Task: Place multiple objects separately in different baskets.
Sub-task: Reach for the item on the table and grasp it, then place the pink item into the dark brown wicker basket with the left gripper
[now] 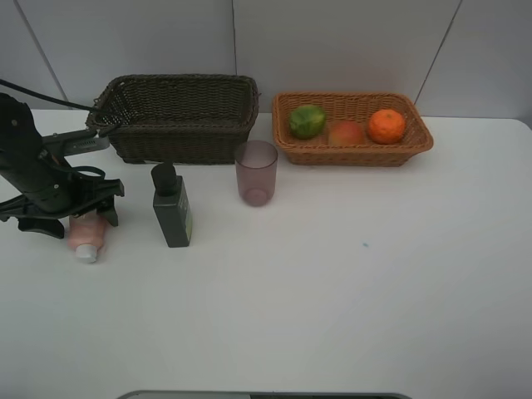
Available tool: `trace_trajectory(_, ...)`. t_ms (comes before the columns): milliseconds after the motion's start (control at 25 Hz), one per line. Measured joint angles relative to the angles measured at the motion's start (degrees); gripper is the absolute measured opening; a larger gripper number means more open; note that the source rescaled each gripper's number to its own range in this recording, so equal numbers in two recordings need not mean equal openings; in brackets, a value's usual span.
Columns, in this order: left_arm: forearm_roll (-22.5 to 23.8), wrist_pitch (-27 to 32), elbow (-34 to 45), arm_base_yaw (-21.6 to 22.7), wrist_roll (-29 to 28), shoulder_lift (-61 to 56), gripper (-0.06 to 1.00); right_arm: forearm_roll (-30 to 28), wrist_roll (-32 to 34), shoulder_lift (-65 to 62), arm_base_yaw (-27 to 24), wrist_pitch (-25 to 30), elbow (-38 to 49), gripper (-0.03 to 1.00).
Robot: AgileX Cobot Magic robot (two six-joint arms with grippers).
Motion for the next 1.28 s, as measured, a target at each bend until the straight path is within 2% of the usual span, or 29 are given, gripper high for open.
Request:
trace_trajectory(160,-0.55,-0.12,0.0,0.0,0.0,0.0,0.96,0.0,0.0,0.0,0.0,0.0,0.0,0.71)
trace_trajectory(200,-0.6,-0.2,0.0,0.06,0.0,0.0,0.92,0.0,0.0,0.0,0.0,0.0,0.0,0.71)
trace_trajectory(320,-0.83,-0.47,0.0,0.06,0.0,0.04,0.68,0.0,0.05,0.0,0.0,0.0,0.0,0.71)
trace_trajectory(360,-1.01,-0.53,0.0,0.06,0.0,0.04,0.66,0.0,0.05,0.0,0.0,0.0,0.0,0.71)
trace_trajectory(1280,-1.17,-1.93,0.0,0.06,0.0,0.11,0.66,0.0,0.05,0.0,0.0,0.0,0.0,0.71)
